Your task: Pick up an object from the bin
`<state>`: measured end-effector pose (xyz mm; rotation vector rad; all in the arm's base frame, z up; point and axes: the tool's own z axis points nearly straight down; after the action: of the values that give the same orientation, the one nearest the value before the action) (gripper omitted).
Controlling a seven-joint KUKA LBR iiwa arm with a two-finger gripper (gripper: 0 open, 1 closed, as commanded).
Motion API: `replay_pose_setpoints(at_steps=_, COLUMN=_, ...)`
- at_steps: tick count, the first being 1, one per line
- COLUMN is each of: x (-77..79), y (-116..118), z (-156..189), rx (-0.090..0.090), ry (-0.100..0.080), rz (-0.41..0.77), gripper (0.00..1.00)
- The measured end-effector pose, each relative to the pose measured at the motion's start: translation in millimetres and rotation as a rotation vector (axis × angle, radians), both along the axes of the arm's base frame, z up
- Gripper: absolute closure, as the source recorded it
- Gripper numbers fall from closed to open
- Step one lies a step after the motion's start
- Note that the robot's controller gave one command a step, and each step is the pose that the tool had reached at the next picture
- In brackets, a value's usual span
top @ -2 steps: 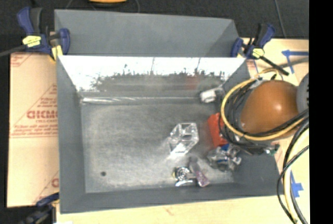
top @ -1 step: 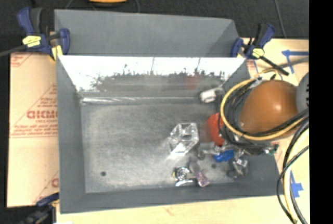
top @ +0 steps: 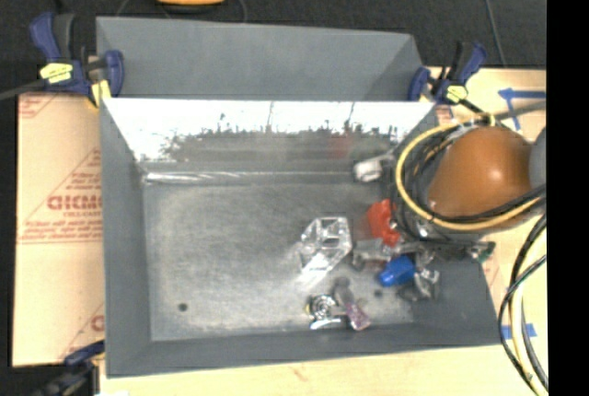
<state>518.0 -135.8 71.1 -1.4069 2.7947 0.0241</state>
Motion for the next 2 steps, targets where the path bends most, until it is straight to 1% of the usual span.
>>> replay_pose_setpoints(at_steps=1, x=-0.5, y=-10.3, z=-0.2, rx=-0.014, ry=0.002, rz=-0.009, gripper=1.0)
replay_pose_setpoints(at_steps=2, x=-8.4, y=-18.7, z=58.9, rx=-0.018, ry=-0.002, rz=-0.203, gripper=1.0)
